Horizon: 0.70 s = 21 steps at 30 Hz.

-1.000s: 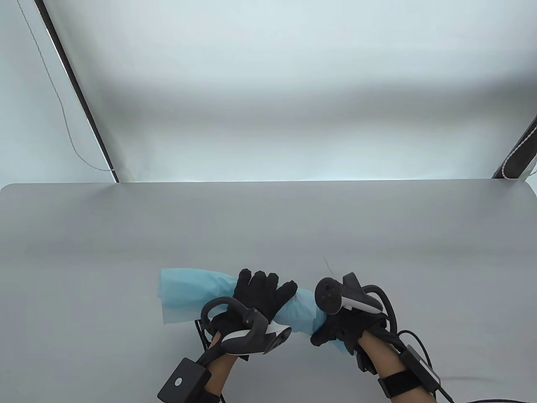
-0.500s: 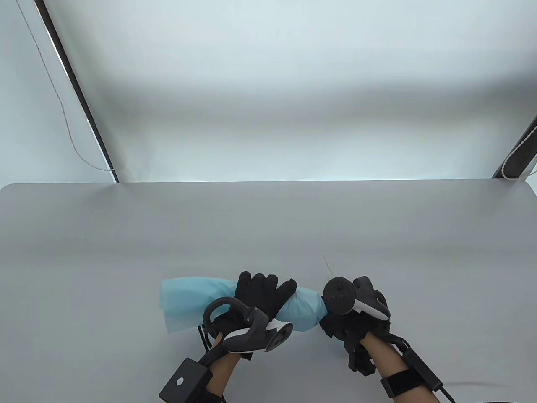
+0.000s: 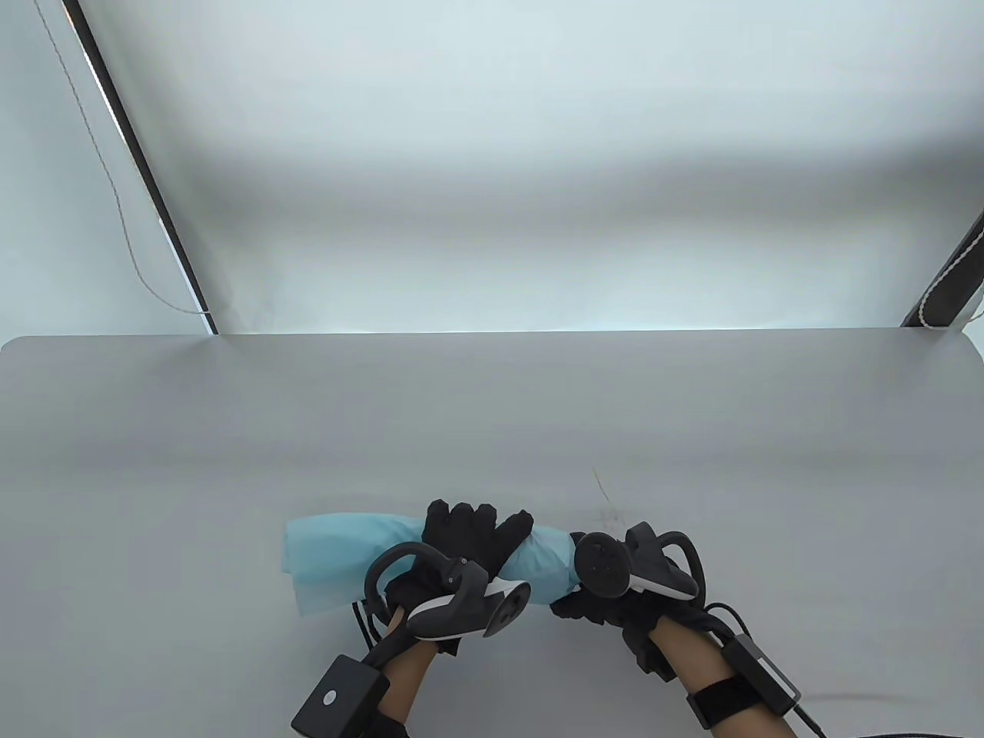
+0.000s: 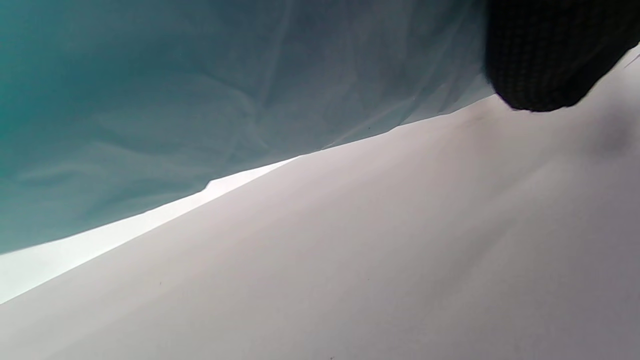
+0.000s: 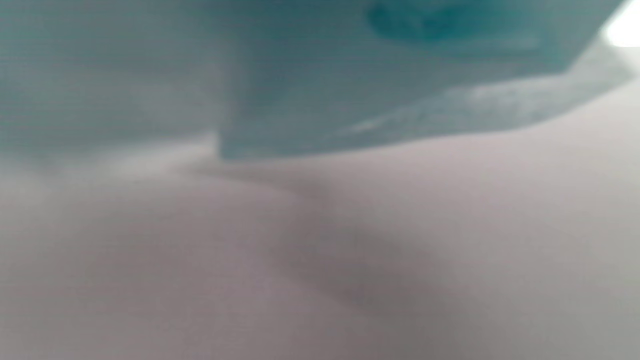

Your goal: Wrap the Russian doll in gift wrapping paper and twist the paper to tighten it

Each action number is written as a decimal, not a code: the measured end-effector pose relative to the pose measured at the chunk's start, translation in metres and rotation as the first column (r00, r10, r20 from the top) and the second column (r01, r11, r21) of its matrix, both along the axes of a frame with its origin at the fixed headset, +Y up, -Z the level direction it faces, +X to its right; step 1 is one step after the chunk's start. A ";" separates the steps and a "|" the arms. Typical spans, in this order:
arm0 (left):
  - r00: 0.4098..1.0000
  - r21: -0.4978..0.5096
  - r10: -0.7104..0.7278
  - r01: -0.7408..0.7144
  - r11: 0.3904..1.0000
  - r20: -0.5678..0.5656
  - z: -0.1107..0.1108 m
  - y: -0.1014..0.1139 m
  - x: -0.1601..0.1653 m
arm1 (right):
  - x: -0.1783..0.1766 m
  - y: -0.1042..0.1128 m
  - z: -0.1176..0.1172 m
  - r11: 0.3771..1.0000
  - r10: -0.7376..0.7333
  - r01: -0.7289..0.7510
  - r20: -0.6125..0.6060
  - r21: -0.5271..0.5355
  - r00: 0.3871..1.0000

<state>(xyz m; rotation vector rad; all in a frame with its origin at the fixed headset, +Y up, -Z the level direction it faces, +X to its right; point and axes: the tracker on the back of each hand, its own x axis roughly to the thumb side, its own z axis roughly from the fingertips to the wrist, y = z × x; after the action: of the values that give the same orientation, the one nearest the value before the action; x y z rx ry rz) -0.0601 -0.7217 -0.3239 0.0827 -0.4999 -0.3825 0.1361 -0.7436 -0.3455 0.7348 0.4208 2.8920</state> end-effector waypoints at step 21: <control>0.997 0.085 0.042 -0.047 0.995 0.062 0.011 0.009 -0.002 | 0.024 0.003 -0.016 0.963 0.036 0.028 0.232 -0.268 0.972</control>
<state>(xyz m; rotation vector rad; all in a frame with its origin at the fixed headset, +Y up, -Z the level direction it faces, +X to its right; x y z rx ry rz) -0.0621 -0.7127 -0.3134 0.1889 -0.5398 -0.3590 0.1603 -0.7409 -0.3610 0.3444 0.7650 2.7965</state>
